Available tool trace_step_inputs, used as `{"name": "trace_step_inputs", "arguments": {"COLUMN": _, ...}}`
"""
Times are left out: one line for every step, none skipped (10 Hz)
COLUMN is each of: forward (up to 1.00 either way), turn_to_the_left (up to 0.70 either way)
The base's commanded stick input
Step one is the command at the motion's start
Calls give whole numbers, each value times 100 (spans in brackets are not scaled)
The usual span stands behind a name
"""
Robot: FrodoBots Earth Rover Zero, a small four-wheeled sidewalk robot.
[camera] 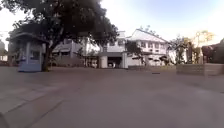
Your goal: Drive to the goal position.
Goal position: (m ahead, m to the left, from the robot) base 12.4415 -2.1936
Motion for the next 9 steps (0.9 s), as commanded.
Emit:
{"name": "trace_step_inputs", "arguments": {"forward": 85, "turn_to_the_left": 0}}
{"name": "trace_step_inputs", "arguments": {"forward": 85, "turn_to_the_left": 0}}
{"name": "trace_step_inputs", "arguments": {"forward": 85, "turn_to_the_left": 0}}
{"name": "trace_step_inputs", "arguments": {"forward": 85, "turn_to_the_left": 0}}
{"name": "trace_step_inputs", "arguments": {"forward": 85, "turn_to_the_left": 0}}
{"name": "trace_step_inputs", "arguments": {"forward": 85, "turn_to_the_left": 0}}
{"name": "trace_step_inputs", "arguments": {"forward": 85, "turn_to_the_left": 0}}
{"name": "trace_step_inputs", "arguments": {"forward": 85, "turn_to_the_left": 0}}
{"name": "trace_step_inputs", "arguments": {"forward": 85, "turn_to_the_left": 0}}
